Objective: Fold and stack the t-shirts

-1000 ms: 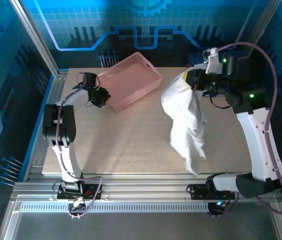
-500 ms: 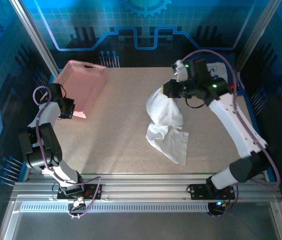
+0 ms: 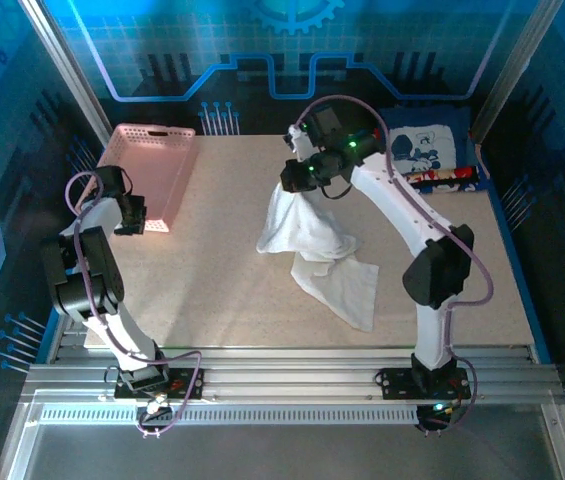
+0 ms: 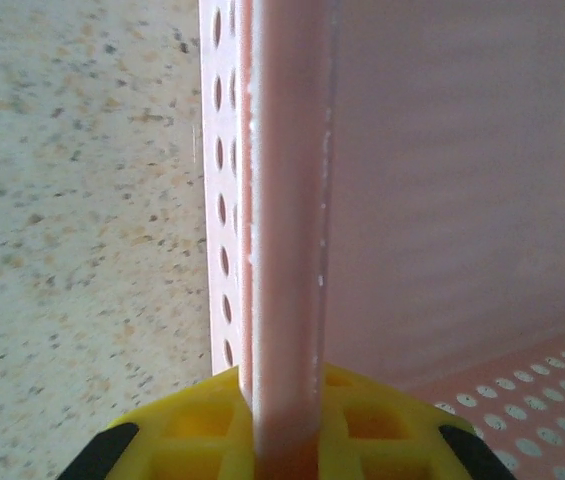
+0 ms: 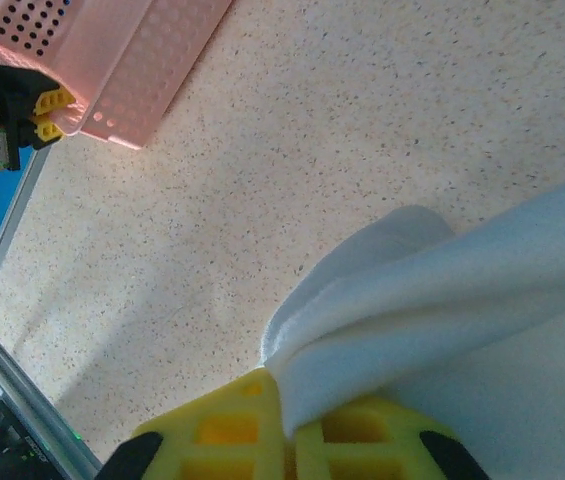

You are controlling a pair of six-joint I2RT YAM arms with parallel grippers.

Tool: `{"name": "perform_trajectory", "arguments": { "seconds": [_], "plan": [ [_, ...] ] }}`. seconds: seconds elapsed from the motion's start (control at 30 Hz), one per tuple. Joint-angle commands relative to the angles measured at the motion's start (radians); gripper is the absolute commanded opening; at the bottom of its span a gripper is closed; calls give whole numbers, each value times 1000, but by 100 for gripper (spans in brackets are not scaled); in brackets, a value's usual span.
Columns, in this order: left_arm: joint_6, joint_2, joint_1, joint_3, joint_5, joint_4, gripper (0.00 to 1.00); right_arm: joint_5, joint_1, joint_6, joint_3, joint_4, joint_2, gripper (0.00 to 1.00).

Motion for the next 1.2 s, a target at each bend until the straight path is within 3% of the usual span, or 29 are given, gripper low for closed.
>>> {"name": "perform_trajectory", "arguments": {
  "seconds": [0.0, 0.07, 0.17, 0.2, 0.33, 0.57, 0.73, 0.87, 1.03, 1.17],
  "plan": [
    [1, 9, 0, 42, 79, 109, 49, -44, 5, -35, 100, -41, 62, 31],
    [1, 1, 0, 43, 111, 120, 71, -35, -8, -36, 148, -65, 82, 57],
    [21, -31, -9, 60, 159, 113, 95, -27, -34, -36, 183, -109, 59, 75],
    [36, -50, -15, 65, 167, 106, 99, -16, -39, -42, 175, -121, 37, 79],
    [141, -149, -83, 103, 168, 15, 99, 76, -71, -43, 42, -183, -107, 84],
    [339, -323, -300, 94, 147, -166, 99, 110, -213, 108, -549, -141, -492, 83],
    [350, -440, -404, -55, 152, -221, 99, 116, -288, 190, -872, -102, -700, 82],
    [359, -478, -480, -153, 216, -208, 97, 114, -308, 235, -1019, -47, -752, 80],
    [362, -406, -609, -266, 345, -135, 82, 113, -319, 240, -1109, 37, -698, 77],
    [373, -284, -715, -282, 371, -90, 62, 117, -329, 232, -1157, 109, -646, 72]
  ]
}}
